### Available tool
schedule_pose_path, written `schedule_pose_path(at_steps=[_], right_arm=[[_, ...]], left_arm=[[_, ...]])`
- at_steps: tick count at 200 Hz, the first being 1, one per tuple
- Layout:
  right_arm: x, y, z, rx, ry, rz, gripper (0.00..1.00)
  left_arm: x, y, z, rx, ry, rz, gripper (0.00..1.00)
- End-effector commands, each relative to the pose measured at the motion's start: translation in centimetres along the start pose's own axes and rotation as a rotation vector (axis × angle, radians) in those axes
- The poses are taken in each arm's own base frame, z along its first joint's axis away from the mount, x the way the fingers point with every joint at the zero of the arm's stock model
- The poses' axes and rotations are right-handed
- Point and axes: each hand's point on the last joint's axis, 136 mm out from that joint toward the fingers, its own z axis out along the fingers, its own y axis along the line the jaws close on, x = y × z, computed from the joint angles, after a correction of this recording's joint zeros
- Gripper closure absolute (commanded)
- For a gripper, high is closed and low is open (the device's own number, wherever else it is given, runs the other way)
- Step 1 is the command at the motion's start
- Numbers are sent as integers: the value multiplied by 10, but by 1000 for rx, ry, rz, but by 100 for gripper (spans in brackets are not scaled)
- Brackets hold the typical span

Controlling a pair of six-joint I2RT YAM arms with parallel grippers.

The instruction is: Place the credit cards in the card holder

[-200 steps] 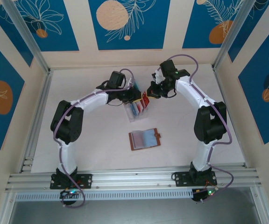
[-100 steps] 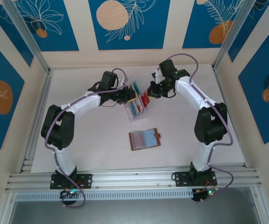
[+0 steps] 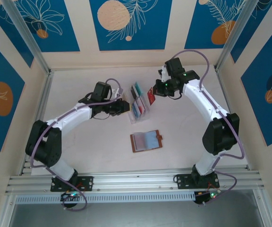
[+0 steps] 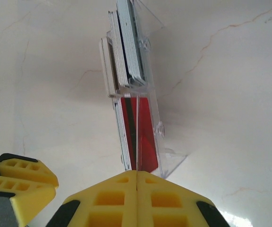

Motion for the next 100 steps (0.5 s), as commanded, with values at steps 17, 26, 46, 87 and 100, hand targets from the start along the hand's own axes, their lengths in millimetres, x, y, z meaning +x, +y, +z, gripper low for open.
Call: schedule_pose_path(at_steps=[17,26,46,87,100], right_arm=[[50,3,-23,51,27,-24,100],[64,4,-24,59,42,-32,100],[99,3,-21,81,91,-43,100],[157,-8,-1,108,187,-7,100],[170,-10,8,99,213,9,100]], left_arm=[[40,19,-6,-71,57,26,81],[51,20,-4,-85,77,37,81],[74,18,4,-109,120,69,81],[112,0,36,-111,219,136,81],[120,-2,49,-110,243,134,81]])
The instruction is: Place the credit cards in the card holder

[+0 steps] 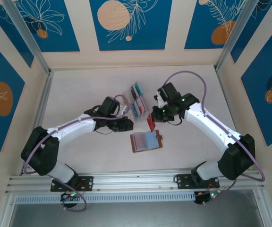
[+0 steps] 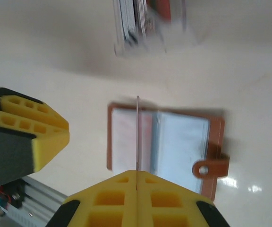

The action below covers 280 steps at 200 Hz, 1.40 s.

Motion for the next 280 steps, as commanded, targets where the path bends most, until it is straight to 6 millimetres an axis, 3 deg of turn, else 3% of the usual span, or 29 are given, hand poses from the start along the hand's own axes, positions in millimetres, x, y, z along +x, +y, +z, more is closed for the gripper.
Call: schedule_pose_path(at_steps=[1,47,82,184,280], right_arm=[[17,-5,13,5,24,61,100],[32,-10,38,28,56,67,100],[34,-9,48,31,70,66,100],[28,-8,67,51,83,51,100],[39,-10,88,93,95,48,100]], left_arm=[[8,-2,22,-20,36,9,81],[16,-3,54,-41,95,17,81],[24,19,63,-131,134,12,82],[54,58,59,-246,182,-10,83],[57,61,59,-251,184,-12,83]])
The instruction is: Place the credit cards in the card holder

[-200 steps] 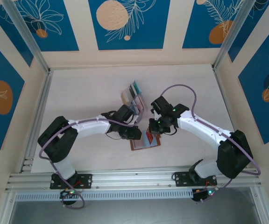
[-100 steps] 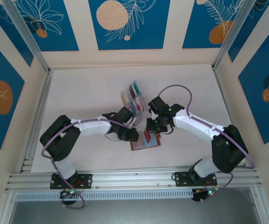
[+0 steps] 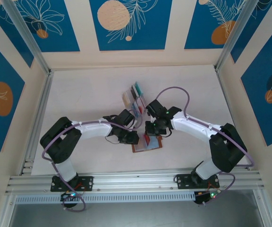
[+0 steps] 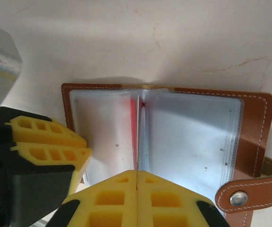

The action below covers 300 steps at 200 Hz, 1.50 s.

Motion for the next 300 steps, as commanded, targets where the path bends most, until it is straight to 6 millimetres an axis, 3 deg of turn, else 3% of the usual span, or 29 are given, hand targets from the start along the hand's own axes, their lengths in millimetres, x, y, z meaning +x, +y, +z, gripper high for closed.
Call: schedule_pose_path(at_steps=[1,30,95,120,158,204,260,300], right_arm=[[8,-6,12,31,21,14,100],[13,-2,17,29,44,4,100],[19,-4,26,44,94,-8,87],[20,-2,30,43,111,-11,88],[19,-2,22,43,96,-23,100],[27,-27,28,83,128,47,100],[27,-25,27,70,125,72,100],[24,-22,26,35,127,83,100]], left_arm=[[14,13,1,-49,28,0,83],[14,13,1,-50,25,0,83],[12,11,0,-42,21,1,83],[13,11,0,-44,22,1,83],[14,14,-1,-42,26,-8,83],[1,15,-18,-1,-1,-35,83],[-21,-27,-53,68,-65,34,82],[-25,-48,-46,102,-62,44,81]])
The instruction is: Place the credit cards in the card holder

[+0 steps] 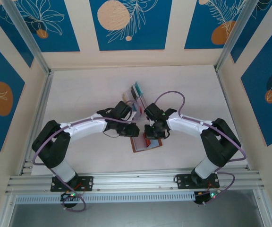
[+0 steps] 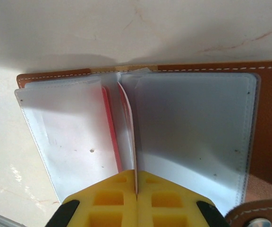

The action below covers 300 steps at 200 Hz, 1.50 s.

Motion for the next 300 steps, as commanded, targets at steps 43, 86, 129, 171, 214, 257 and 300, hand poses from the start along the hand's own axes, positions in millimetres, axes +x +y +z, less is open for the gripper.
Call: schedule_pose_path(at_steps=[43,86,129,171,214,257,300], right_arm=[[11,-10,0,-4,44,52,100],[11,-14,1,-12,46,66,100],[9,-19,-4,-32,38,72,100],[2,-15,-22,-134,-3,67,100],[5,-7,-30,-263,3,63,100],[18,6,-22,-389,63,53,100],[24,7,-11,-446,94,53,100]], left_arm=[[7,-17,31,43,73,-10,81],[21,5,49,-17,120,-33,82],[41,38,44,-143,147,-11,82],[52,52,47,-181,177,-16,82],[50,53,44,-183,171,-15,82],[49,54,44,-180,172,-17,82],[50,58,43,-169,171,-28,82]])
